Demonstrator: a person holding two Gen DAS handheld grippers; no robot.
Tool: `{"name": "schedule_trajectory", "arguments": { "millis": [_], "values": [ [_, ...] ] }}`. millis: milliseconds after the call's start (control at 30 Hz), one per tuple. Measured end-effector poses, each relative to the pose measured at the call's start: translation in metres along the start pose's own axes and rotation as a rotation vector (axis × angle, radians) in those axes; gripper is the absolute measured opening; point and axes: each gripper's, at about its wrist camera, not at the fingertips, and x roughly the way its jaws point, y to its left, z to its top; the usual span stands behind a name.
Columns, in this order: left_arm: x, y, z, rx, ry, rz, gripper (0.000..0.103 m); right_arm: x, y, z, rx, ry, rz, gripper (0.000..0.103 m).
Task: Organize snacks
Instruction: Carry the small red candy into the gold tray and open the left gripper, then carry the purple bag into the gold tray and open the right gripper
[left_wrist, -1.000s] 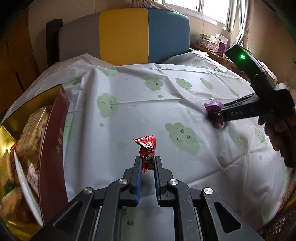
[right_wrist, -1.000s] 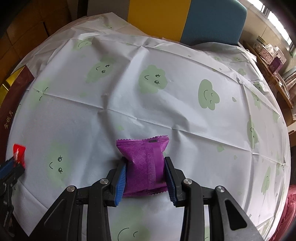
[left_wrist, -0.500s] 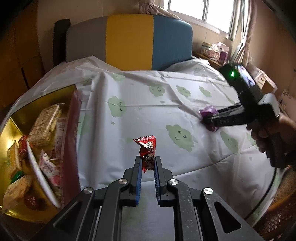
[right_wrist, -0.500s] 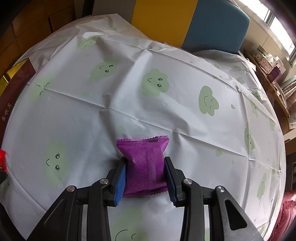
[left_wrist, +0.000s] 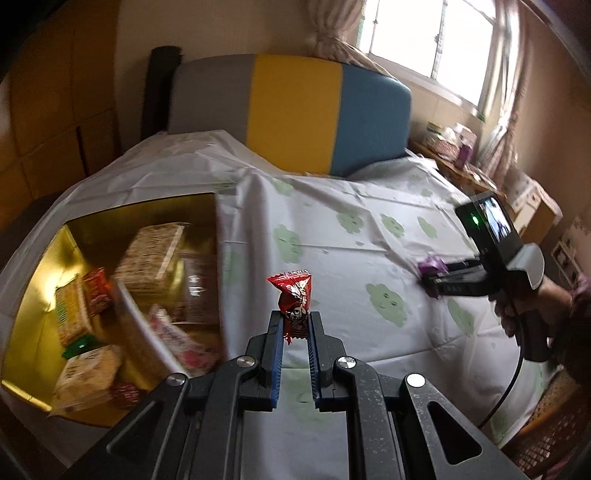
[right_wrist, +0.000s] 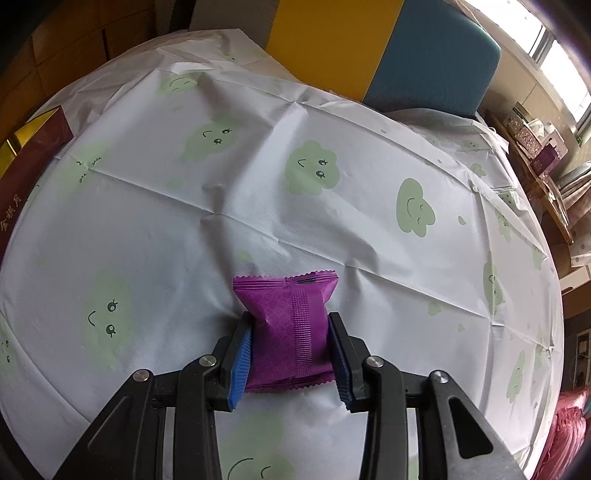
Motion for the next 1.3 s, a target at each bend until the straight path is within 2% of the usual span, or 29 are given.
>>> {"name": "schedule_trajectory", "arguments": {
  "millis": [100, 367, 467, 567, 667, 767, 833, 1067, 1133, 1300],
  "values": [
    [-0.011, 0.027, 0.003, -0.063, -0.016, 0.019, 0.012, -0.001, 0.001, 0.000, -0.004, -0.003, -0.003, 0.039],
    [-0.037, 0.131, 0.003, -0.300, -0.044, 0.153, 0.012, -0.002, 0.002, -0.001, -0.012, -0.004, -0.008, 0.039],
    [-0.038, 0.165, -0.001, -0.397, -0.035, 0.179, 0.012, -0.002, 0.003, -0.001, -0.017, -0.005, -0.014, 0.039],
    [-0.031, 0.181, -0.002, -0.463, -0.016, 0.169, 0.013, -0.002, 0.003, -0.002, -0.019, -0.005, -0.014, 0.039],
    [-0.021, 0.181, -0.003, -0.441, 0.004, 0.157, 0.015, -0.002, 0.003, -0.002, -0.020, -0.006, -0.016, 0.039],
    [-0.002, 0.178, -0.005, -0.443, 0.051, 0.166, 0.027, -0.002, 0.004, -0.002, -0.022, -0.006, -0.018, 0.039],
    [0.004, 0.178, -0.009, -0.454, 0.068, 0.197, 0.027, -0.002, 0.004, -0.002, -0.020, -0.006, -0.017, 0.039],
    [0.005, 0.161, -0.021, -0.332, 0.072, 0.293, 0.027, -0.001, 0.003, -0.001, -0.025, -0.007, -0.019, 0.039],
    [0.003, 0.157, -0.022, -0.316, 0.079, 0.304, 0.027, -0.001, 0.003, -0.002, -0.028, -0.009, -0.022, 0.039],
    [-0.010, 0.147, -0.018, -0.281, 0.038, 0.319, 0.027, -0.001, 0.006, -0.003, -0.033, -0.011, -0.030, 0.038]
  ]
}}
